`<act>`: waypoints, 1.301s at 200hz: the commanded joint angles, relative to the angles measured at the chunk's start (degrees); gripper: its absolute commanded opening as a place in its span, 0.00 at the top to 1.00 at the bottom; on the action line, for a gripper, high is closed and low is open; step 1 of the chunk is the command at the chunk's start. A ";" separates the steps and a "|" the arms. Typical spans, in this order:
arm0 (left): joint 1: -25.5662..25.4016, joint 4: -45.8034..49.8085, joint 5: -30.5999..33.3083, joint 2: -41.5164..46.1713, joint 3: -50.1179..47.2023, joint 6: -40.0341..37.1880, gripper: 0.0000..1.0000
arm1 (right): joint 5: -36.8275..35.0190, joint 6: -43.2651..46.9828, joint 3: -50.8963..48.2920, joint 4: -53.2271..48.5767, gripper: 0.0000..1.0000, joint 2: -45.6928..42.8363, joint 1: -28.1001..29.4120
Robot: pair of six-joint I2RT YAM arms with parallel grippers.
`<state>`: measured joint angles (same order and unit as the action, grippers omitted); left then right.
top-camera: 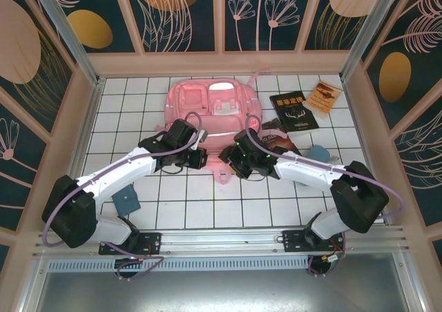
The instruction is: Pack books, pencil case, and school supplies into a backpack
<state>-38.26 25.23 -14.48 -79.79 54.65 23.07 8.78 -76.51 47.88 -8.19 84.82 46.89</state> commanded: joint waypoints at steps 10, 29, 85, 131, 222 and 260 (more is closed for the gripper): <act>-0.31 -3.90 -3.13 1.13 2.33 -3.48 1.00 | -4.90 -6.44 -0.49 0.04 0.52 0.94 1.72; -0.28 -1.96 0.00 1.37 2.23 -3.99 1.00 | -5.79 -6.45 0.60 -0.85 0.70 2.80 1.36; 0.43 7.00 17.62 0.33 -0.42 -3.21 1.00 | -11.18 -6.13 1.01 -6.88 0.97 4.90 -0.08; 3.53 8.97 25.16 -0.20 -1.08 -0.50 1.00 | -12.47 -3.66 0.99 -11.47 1.00 4.40 -1.87; 12.07 5.78 34.11 -7.51 2.44 7.13 1.00 | -3.30 11.92 -0.25 -4.74 1.00 5.17 -4.75; 15.90 7.25 37.22 -5.22 -1.13 12.35 1.00 | 4.69 19.79 3.82 -0.73 1.00 9.58 -4.38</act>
<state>-26.39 29.71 11.44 -87.29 55.29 29.58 9.87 -65.04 49.39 -7.90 91.07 43.11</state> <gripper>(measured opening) 0.066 0.072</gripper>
